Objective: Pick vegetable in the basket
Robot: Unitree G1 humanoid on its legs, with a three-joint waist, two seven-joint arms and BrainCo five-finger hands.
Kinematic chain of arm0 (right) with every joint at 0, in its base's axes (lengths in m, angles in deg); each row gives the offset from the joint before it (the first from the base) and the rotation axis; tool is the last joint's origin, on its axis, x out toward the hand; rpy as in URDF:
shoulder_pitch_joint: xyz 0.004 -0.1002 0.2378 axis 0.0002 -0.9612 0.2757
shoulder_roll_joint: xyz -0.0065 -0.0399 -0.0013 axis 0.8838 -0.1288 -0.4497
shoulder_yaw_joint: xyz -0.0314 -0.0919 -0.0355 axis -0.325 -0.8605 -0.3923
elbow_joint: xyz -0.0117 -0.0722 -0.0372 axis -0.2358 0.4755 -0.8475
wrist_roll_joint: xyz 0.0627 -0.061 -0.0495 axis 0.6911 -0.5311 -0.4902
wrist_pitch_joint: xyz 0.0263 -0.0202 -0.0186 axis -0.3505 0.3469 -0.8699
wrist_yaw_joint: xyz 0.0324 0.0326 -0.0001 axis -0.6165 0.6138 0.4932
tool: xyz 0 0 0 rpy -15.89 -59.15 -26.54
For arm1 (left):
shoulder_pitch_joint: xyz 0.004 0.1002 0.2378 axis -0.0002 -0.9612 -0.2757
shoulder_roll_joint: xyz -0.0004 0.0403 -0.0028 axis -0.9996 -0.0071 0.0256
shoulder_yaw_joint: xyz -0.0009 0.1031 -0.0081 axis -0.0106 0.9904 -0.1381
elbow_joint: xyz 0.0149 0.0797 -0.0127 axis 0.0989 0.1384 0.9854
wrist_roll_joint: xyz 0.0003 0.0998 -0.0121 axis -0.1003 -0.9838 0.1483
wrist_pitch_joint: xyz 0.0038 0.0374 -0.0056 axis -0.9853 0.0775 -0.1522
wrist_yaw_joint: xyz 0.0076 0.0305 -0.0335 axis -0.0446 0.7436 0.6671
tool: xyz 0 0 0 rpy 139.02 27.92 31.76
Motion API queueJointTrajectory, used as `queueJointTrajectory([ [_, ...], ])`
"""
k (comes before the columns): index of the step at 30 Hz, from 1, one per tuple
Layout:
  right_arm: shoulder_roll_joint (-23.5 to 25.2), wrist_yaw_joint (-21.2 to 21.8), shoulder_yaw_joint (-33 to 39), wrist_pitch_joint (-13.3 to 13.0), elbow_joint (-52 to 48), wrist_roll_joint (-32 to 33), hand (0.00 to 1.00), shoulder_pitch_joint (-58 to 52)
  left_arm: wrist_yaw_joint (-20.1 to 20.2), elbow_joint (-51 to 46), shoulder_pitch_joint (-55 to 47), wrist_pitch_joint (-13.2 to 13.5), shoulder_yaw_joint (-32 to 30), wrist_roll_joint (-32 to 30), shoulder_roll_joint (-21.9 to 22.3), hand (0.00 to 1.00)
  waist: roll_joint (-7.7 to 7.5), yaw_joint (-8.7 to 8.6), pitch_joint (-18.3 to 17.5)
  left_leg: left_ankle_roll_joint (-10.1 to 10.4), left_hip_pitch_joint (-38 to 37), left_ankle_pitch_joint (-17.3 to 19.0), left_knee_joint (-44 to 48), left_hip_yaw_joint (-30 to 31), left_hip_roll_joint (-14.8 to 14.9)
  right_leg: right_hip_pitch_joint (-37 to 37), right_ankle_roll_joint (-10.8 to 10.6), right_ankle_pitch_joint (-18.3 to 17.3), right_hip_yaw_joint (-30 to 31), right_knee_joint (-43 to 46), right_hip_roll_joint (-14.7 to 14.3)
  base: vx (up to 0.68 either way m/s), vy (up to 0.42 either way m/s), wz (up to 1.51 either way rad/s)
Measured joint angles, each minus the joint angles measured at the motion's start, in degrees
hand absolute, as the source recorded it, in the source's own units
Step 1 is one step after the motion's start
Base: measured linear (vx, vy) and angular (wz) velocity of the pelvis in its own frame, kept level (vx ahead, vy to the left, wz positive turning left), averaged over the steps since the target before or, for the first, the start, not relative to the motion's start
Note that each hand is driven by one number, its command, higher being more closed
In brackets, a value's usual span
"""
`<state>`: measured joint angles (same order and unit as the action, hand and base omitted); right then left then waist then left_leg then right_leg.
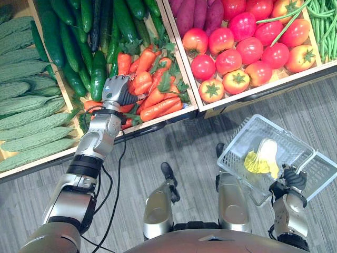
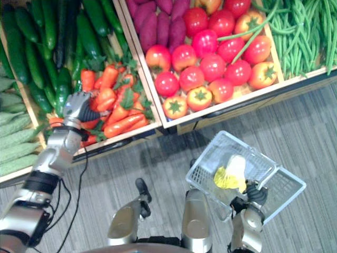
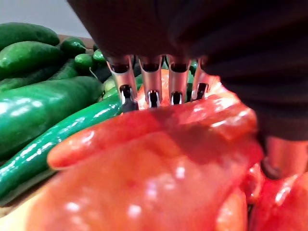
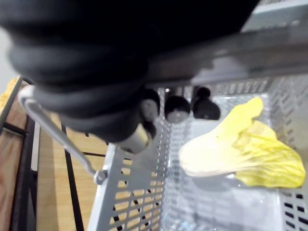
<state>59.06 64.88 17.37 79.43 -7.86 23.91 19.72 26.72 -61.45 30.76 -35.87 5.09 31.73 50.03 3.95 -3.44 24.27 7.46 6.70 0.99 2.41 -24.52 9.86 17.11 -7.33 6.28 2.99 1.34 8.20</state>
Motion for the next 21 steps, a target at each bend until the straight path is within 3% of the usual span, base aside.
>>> queueJointTrajectory([
  [4,0.0,0.3,-0.2,0.0,0.0,0.0,1.00,-0.1,0.0,-0.7,0.0,-1.1,-0.9,-0.7,0.0,1.00,-0.04,-0.21,0.0,0.0,-2.6,0.2,-0.2,0.1,0.1,-3.0,0.0,0.0,-0.4,-0.8,-0.1,0.00,0.000,0.00],
  [9,0.3,1.3,-0.4,0.1,0.1,0.0,1.00,-1.0,-0.4,-8.7,-1.5,-1.7,-5.5,-2.6,-2.2,1.00,-0.20,-0.22,-0.4,0.0,-5.0,0.6,-0.3,0.2,0.0,-5.8,0.0,0.0,-0.6,-1.6,0.0,0.00,0.000,0.00],
  [13,0.7,2.3,-0.4,0.5,2.3,-0.1,1.00,-1.6,-0.8,-12.0,-3.9,-1.6,-7.2,-4.4,-2.7,1.00,-0.58,-0.46,-5.4,0.2,-7.0,1.1,-0.6,0.1,0.0,-8.1,-0.1,0.0,-0.7,-3.1,-0.1,0.04,0.005,-0.04],
  [21,2.8,3.3,0.2,1.0,2.3,-0.1,1.00,-3.2,-1.5,-18.4,-6.7,-0.6,-6.5,-4.4,-0.5,1.00,-2.04,-0.80,-9.7,0.2,-10.1,1.1,-1.9,0.0,-0.6,-10.7,-0.2,0.1,-0.5,-3.6,0.1,0.00,0.003,-0.02],
])
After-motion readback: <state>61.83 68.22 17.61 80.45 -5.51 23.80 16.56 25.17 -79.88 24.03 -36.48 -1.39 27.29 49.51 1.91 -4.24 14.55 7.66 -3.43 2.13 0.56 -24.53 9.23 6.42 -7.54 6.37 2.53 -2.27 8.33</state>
